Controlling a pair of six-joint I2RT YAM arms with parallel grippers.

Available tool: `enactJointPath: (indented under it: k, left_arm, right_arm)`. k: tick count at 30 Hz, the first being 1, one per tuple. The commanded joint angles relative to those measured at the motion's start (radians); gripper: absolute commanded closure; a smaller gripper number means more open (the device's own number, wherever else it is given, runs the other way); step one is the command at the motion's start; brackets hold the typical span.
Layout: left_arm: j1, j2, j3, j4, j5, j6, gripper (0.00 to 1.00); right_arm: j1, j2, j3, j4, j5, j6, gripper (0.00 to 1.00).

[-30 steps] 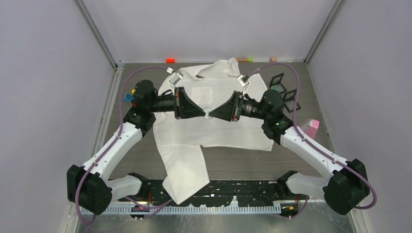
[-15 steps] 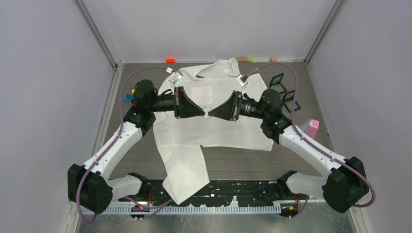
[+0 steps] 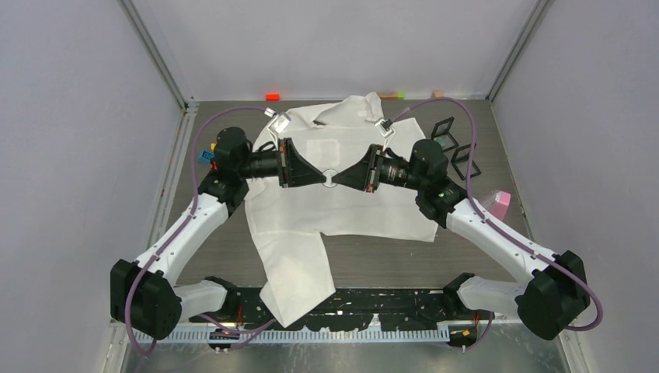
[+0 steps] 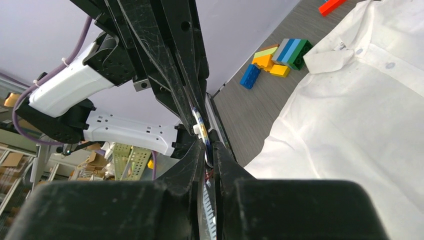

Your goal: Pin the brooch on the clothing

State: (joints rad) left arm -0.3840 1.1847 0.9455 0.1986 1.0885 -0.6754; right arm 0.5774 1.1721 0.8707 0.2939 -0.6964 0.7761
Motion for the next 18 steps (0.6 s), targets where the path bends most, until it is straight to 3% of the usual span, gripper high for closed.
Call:
enactJointPath:
  k: [1,7,12,18]
  left_arm:
    - [-0.019,-0.008,0.006,0.082,0.051,-0.017,1.00]
    - [-0.017,-0.014,0.005,0.075,0.042,-0.011,1.00]
    - [-0.008,-0.019,0.010,0.055,0.034,0.000,1.00]
    - [-0.006,-0.024,0.012,0.042,0.034,0.009,1.00]
  right_arm:
    - [0.016,0.021,0.045,-0.082,0.161,-0.052,0.88]
    - [0.021,0.004,0.068,-0.181,0.239,-0.106,0.87]
    - [0.018,-0.080,0.063,-0.272,0.268,-0.172,0.73]
    - [0.016,-0.149,0.017,-0.200,0.164,-0.165,0.56]
